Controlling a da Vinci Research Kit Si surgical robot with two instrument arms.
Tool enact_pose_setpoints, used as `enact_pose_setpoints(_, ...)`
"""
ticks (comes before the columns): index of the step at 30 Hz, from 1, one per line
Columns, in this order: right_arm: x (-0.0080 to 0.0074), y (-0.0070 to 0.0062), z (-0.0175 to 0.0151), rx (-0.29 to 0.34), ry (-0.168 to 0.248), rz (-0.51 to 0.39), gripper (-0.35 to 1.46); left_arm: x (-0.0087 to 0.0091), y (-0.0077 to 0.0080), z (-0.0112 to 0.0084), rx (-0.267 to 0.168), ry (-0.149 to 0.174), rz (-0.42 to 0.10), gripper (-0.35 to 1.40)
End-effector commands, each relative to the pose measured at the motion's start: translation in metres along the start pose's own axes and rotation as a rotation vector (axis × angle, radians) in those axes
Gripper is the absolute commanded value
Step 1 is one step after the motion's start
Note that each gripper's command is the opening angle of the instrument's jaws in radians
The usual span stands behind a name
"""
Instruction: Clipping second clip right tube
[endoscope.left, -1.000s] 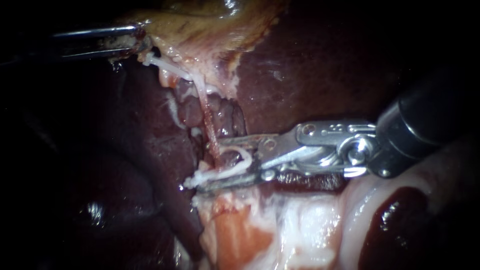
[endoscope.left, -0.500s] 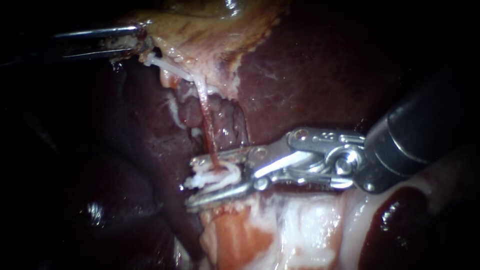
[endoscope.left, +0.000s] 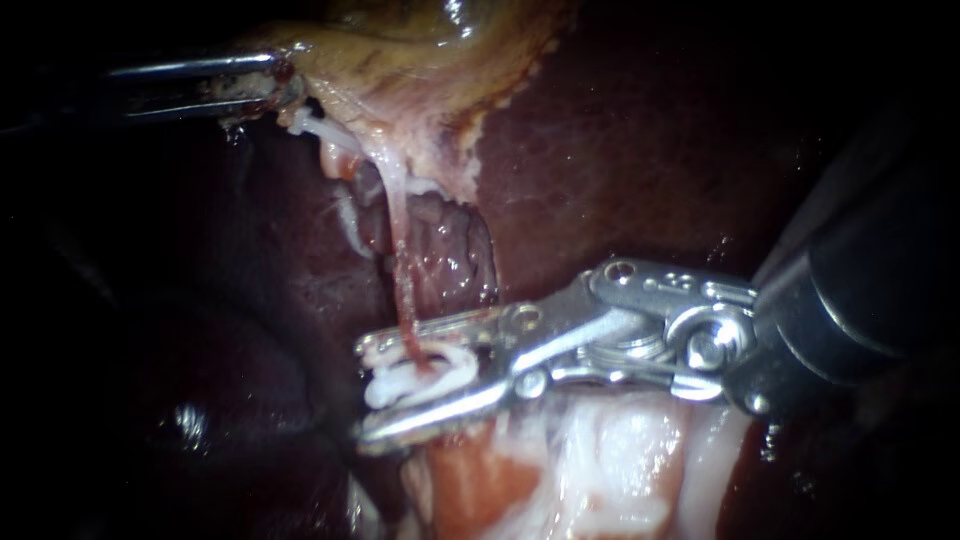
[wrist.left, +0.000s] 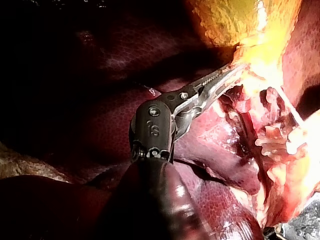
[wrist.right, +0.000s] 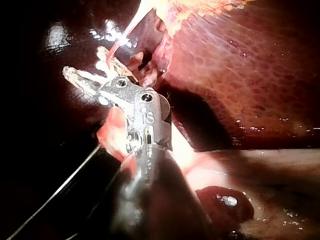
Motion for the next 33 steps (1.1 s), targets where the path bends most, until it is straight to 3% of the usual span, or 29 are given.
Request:
enact_pose_setpoints(1, -0.0001, 0.0001, -0.0001, -0.001, 0.0, 0.0, 0.46, 0.0, 0.0, 0.0, 0.0, 0.0, 0.0, -0.35)
enact_pose_setpoints(8, -0.0006, 0.0002, -0.0005, 0.002, 0.0, 0.003, 0.32, -0.0001, 0.0, 0.0001, 0.001, 0.0, 0.0, -0.35)
enact_pose_setpoints(13, -0.0008, -0.0001, -0.001, 0.018, -0.008, 0.054, -0.01, -0.0001, 0.0, 0.0001, -0.002, 0.0, 0.0, -0.35)
enact_pose_setpoints(20, -0.0009, -0.0001, -0.0011, 0.03, -0.015, 0.081, -0.19, -0.0001, 0.0, 0.0002, -0.001, 0.0, 0.001, -0.35)
enact_pose_setpoints(22, -0.0009, -0.0001, -0.0013, 0.032, -0.016, 0.087, -0.34, -0.0002, 0.0, 0.0002, -0.001, 0.0, 0.001, -0.35)
enact_pose_setpoints(28, -0.0011, -0.0002, -0.0016, 0.018, -0.05, 0.098, -0.35, -0.0002, 0.0, 0.0002, -0.001, 0.0, 0.001, -0.35)
enact_pose_setpoints(33, -0.0014, -0.0002, -0.0015, 0.018, -0.054, 0.097, -0.35, -0.0002, 0.0, 0.0002, -0.004, -0.001, 0.001, -0.35)
